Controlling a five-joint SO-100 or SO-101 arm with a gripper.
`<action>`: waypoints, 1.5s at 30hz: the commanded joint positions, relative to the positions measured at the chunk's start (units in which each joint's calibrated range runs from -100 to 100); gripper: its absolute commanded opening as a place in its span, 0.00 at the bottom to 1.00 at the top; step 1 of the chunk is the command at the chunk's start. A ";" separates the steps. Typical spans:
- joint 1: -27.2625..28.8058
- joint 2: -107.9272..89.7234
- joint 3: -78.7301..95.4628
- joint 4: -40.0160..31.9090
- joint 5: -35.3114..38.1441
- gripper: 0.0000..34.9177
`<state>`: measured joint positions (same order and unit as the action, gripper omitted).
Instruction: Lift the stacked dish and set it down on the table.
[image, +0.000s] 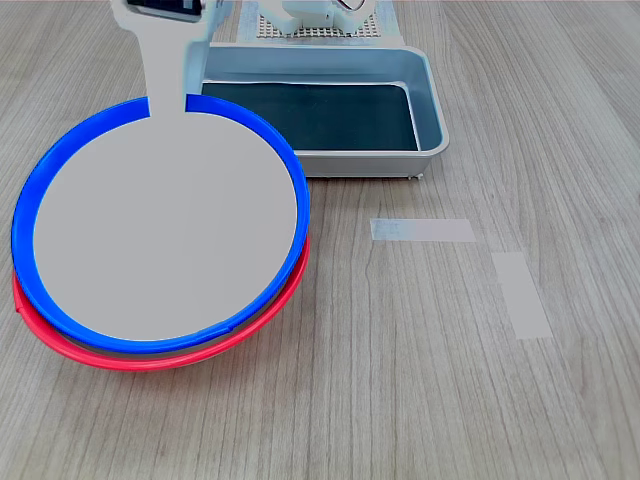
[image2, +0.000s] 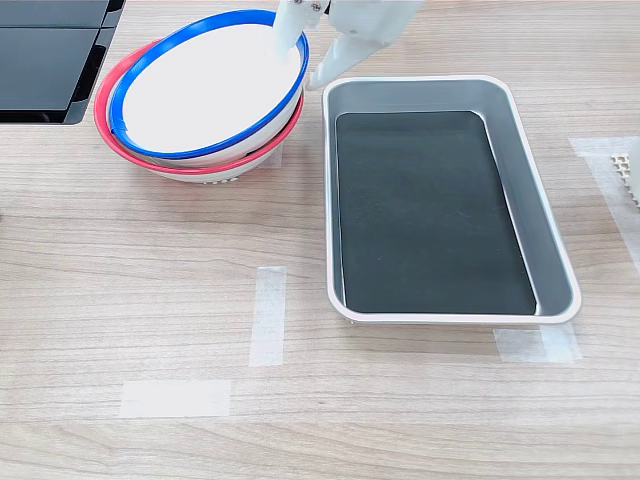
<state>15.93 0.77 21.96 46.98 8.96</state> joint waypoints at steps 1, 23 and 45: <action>-0.82 -0.04 -3.53 -0.06 0.10 0.01; -17.29 -4.31 -18.00 9.27 -2.78 0.00; -28.96 7.04 -11.08 1.43 -3.86 0.00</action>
<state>-12.92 6.82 11.07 49.59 5.20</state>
